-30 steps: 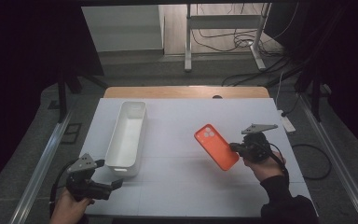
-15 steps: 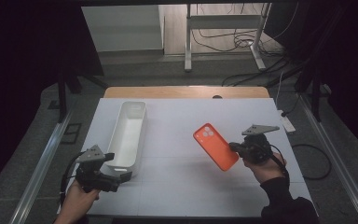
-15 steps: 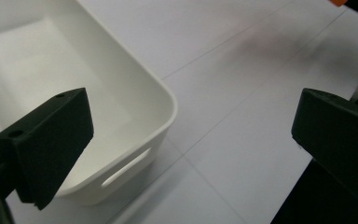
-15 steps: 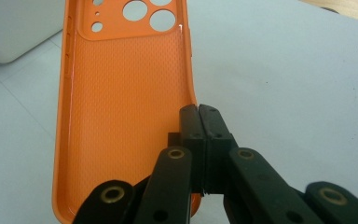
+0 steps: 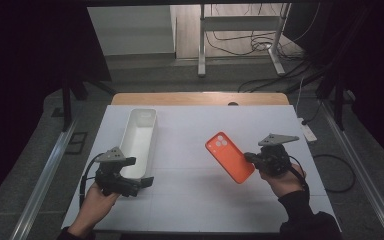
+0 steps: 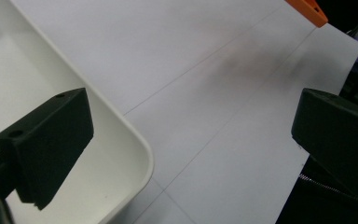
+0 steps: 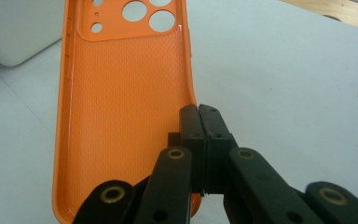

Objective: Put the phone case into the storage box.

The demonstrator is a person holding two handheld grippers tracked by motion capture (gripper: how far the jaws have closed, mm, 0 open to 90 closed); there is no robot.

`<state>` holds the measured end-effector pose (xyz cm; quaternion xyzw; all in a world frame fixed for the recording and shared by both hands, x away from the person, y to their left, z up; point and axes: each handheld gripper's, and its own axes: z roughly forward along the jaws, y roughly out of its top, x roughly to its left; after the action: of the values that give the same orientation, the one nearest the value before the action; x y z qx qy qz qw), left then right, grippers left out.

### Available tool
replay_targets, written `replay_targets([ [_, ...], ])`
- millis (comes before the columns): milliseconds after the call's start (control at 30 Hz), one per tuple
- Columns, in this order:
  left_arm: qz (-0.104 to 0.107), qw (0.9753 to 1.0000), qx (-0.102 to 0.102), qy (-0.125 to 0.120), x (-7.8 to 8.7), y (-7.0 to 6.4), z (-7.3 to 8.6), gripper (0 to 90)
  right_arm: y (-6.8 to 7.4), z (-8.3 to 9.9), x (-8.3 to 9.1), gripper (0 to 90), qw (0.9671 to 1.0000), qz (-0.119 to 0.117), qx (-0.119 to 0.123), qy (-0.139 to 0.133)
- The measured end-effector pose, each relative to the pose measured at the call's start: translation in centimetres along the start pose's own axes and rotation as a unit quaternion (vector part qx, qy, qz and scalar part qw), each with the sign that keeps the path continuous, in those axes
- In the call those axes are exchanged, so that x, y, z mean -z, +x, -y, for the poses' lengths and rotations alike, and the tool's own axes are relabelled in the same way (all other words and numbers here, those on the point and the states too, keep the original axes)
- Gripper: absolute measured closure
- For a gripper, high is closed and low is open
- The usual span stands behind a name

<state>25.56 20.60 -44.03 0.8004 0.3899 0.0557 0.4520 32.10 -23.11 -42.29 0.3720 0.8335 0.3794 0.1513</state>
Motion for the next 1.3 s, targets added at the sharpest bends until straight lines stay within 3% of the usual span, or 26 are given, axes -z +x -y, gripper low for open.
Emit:
replay_targets([
  [833,0.058,0.9981,0.023,-0.002,-3.4,-0.4,-2.9,0.0,1.0,-0.6,0.0,88.8,0.9998,-0.001,0.010,-0.017],
  [1300,0.097,0.9943,0.043,-0.008,-5.3,-0.8,-4.2,0.0,1.9,-0.9,-0.3,88.8,0.9995,-0.002,0.019,-0.025],
])
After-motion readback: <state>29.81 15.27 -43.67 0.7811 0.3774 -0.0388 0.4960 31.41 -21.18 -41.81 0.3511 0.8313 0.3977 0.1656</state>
